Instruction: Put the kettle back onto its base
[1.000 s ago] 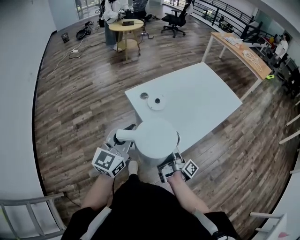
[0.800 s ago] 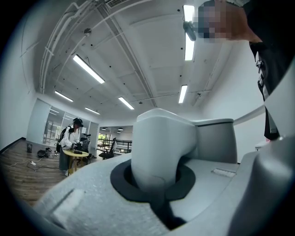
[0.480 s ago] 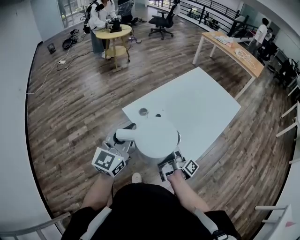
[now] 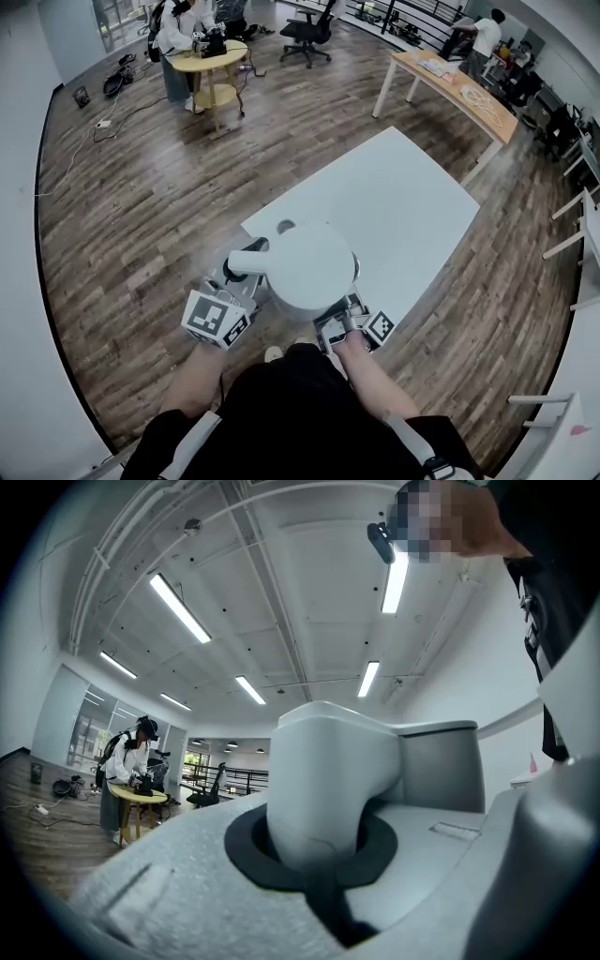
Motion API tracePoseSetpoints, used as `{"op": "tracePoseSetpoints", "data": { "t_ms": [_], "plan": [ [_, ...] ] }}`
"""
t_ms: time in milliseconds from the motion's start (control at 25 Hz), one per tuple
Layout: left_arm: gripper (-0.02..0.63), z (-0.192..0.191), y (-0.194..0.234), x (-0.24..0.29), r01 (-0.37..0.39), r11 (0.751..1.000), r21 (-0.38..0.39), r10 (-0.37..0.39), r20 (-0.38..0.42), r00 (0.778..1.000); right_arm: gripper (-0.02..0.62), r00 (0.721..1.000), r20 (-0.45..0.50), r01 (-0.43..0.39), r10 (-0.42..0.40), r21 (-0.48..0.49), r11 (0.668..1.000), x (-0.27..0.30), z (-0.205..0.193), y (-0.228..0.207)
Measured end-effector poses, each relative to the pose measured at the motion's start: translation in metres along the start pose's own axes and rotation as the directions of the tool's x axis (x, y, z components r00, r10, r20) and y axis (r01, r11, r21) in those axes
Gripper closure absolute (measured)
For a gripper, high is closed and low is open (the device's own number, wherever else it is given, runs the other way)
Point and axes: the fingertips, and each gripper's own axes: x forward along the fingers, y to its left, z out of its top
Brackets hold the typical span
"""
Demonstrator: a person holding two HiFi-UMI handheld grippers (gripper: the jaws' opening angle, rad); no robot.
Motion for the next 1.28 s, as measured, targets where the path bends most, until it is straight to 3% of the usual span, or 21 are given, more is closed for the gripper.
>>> {"op": "tracePoseSetpoints", "data": {
  "t_ms": [600,1000,1200,1280],
  "plan": [
    [0.606,-0.007,0.026,0.076,0.006,1.0,-0.017,-0.005,0.043,0.999,0.281,1.0,0.031,0.006,-0.004,-0.07,0.998,0.052,0.064,0.0],
    [0.606,-0.016,0.045,0.126,0.009,1.0,0.014,-0.01,0.054,0.998,0.287,0.999,0.033,0.015,-0.012,-0.094,0.995,0.096,0.104,-0.009],
    [0.606,-0.027,0.061,0.138,0.0,1.0,0.03,-0.001,0.057,0.998,0.288,0.998,0.035,0.06,-0.055,-0.16,0.985,0.113,0.112,-0.021],
    [0.606,-0.033,0.068,0.143,-0.008,1.0,0.022,0.007,0.051,0.999,0.307,0.995,0.036,0.098,-0.092,-0.232,0.968,0.119,0.118,-0.023]
  ]
}}
